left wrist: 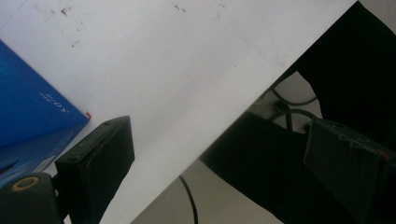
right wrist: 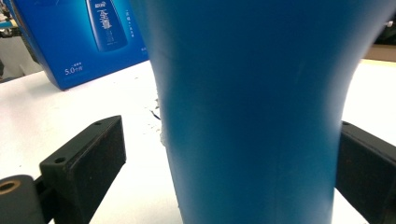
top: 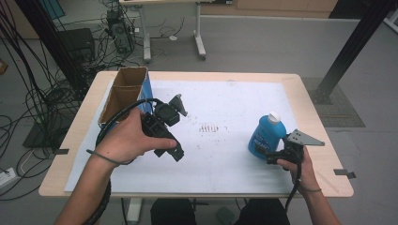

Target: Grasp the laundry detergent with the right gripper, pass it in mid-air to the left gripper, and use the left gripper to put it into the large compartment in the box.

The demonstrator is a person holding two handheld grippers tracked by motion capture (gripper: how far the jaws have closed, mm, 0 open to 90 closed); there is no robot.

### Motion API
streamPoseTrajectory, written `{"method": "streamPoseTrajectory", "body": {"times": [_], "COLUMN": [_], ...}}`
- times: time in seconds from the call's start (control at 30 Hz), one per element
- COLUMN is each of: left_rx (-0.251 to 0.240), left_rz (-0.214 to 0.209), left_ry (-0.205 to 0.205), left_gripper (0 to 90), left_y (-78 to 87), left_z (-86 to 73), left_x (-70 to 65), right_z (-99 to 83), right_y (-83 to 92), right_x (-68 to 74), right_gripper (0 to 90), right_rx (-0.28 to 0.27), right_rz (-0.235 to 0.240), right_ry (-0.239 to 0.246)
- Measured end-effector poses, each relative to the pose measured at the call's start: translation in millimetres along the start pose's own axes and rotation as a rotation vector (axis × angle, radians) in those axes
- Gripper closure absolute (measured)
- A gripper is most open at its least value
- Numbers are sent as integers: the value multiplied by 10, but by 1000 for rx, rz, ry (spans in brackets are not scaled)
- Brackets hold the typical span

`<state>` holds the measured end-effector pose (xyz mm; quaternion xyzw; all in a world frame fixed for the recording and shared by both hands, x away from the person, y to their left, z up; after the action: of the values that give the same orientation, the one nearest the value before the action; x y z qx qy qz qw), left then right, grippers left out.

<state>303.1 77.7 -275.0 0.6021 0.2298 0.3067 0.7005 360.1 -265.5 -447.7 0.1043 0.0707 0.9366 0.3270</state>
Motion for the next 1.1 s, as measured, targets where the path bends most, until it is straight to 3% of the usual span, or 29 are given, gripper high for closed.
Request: {"method": "streamPoseTrajectory", "body": {"times": [0.67, 1.1], "left_rx": [-8, -12], "left_rz": [-9, -13], "left_ry": [17, 22], "left_gripper": [88, 88], "left_y": [-10, -14], "left_z": [-22, -31], "left_x": [8, 30], "right_z": [4, 9], "right_y": [-1, -42], "right_x": [-17, -26], "right_gripper": [78, 217], "right_rx": [5, 19], "right_rz": [2, 8], "right_ry": [23, 59]}}
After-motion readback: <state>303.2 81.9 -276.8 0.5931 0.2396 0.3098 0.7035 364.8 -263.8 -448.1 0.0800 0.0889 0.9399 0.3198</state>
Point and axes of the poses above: each handheld gripper's, and its own axes: y roughly backward along the jaws, z roughly out of its top, x roughly to its left, the point moved 5 cm from there along -y, roughly forward along the jaws, and after that the axes turned 6 degrees about z, right-handed, at the moved point
